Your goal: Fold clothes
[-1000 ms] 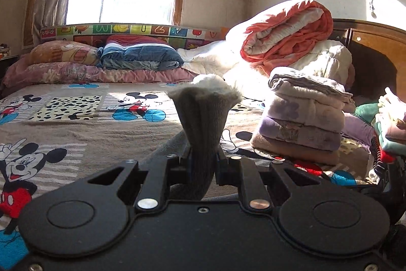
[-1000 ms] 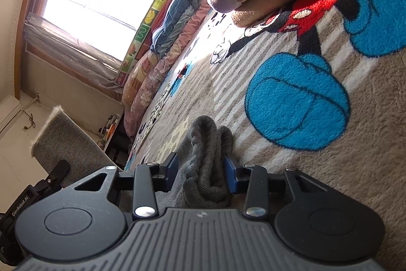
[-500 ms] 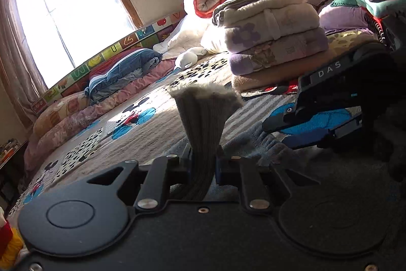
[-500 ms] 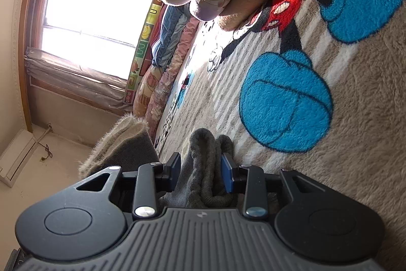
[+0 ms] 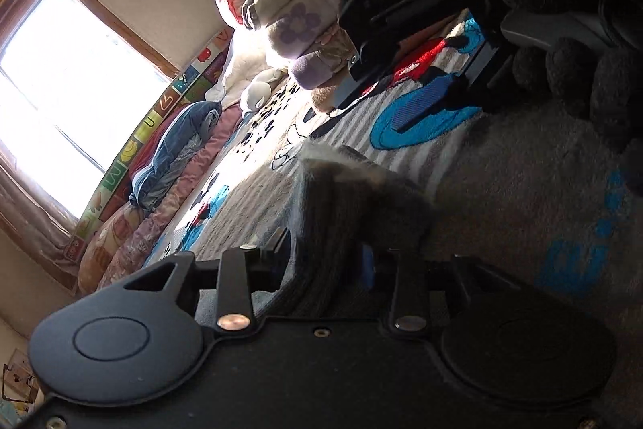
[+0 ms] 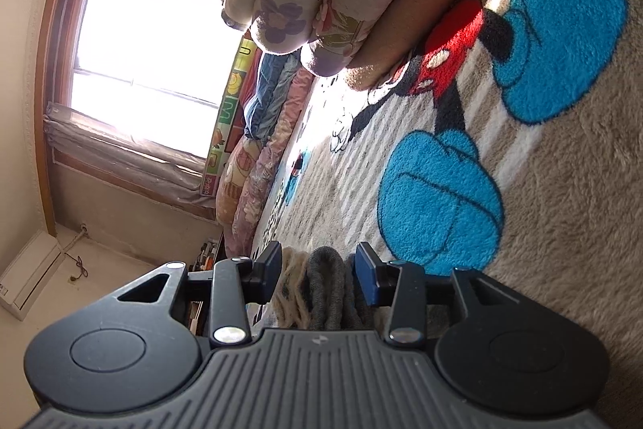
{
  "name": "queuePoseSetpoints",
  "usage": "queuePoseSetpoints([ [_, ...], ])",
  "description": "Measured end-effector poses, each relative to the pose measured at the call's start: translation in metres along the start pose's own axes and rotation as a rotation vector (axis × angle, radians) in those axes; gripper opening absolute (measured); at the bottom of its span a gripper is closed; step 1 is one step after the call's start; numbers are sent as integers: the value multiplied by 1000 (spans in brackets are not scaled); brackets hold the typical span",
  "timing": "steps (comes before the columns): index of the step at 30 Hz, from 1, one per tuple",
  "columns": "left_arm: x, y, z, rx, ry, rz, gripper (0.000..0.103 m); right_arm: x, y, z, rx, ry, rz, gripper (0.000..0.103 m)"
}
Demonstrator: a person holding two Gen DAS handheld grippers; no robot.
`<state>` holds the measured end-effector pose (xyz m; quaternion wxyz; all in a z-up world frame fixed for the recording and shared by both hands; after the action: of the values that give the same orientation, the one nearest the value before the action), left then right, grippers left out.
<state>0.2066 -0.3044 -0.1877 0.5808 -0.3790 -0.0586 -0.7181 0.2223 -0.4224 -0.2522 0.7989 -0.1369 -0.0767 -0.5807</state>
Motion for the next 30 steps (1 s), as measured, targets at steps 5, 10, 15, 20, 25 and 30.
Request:
queuePoseSetpoints([
  [5,-8,-15,40,-55,-169,3,52,1,0,25,-3,-182,-22,43],
  [10,-28,-13,100,-56,-407,41,51,-19,10,77,24,-534,-1,43],
  [15,-48,-9,158,-58,-646,77,34,-54,26,109,14,-845,74,43],
  [20,-72,28,175,-133,-838,124,23,-71,38,101,-117,-927,147,43],
  [25,-100,47,124,-161,-625,247,22,-73,41,85,-220,-921,191,36],
  [30,-96,43,113,-100,-543,220,22,-80,43,82,-239,-953,202,36],
])
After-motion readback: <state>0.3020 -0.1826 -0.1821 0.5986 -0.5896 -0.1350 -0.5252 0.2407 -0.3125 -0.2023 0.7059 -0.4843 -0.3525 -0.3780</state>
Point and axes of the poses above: each gripper's, at about its wrist camera, not at the fingertips, and y roughly the way its jaws point, z to its left, x to its top, the point moved 4 cm from there along y, roughly the way its jaws point, and after that the axes turned 3 degrees about x, right-handed, at the moved point
